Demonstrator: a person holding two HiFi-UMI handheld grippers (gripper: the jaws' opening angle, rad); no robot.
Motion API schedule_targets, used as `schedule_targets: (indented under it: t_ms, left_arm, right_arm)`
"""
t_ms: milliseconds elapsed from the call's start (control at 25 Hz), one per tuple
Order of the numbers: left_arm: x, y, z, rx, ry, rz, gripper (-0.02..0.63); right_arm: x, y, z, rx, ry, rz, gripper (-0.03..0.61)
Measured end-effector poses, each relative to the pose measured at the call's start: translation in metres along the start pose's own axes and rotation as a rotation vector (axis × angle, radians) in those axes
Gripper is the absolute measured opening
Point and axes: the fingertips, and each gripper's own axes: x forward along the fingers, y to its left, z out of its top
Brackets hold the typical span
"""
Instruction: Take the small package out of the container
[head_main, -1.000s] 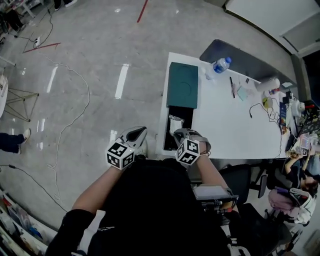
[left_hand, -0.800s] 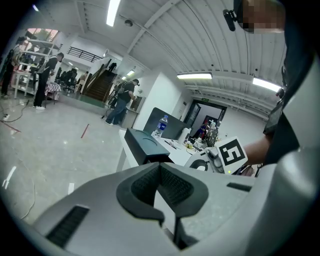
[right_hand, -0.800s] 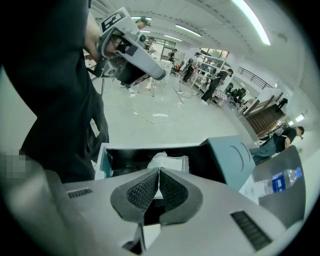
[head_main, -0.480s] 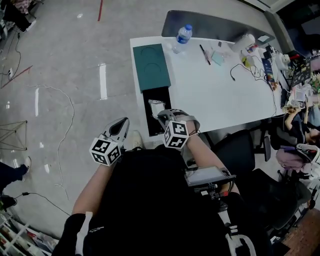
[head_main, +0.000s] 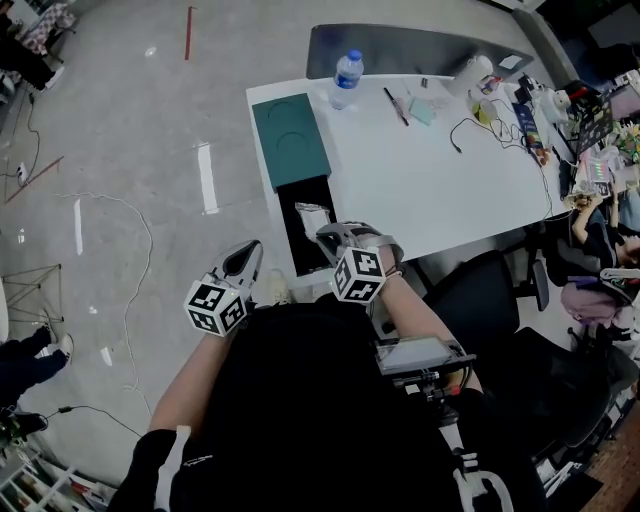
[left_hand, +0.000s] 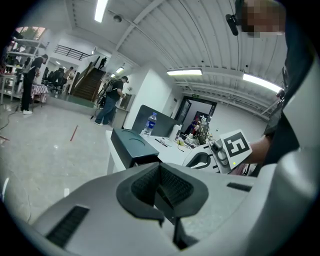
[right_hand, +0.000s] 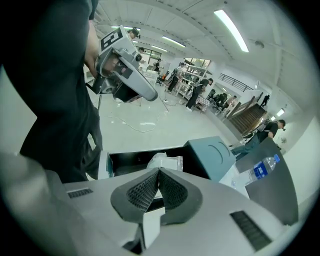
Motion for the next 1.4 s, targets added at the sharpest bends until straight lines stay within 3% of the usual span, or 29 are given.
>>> schedule_targets:
  t_ms: [640,1400]
  left_arm:
    - [0.031,-0.027,0.016,0.058,0.008,-0.072,0.008]
    - [0.085,-0.081,0.024,0.139,0.066,-0.224,0.008]
  right_arm:
    - [-0.069,-0.040,-0.015,0.112,-0.140,-0.247,0.026]
    - [-0.150,-0.053,-0.093,0.456,-0.208,-0.478,0.026]
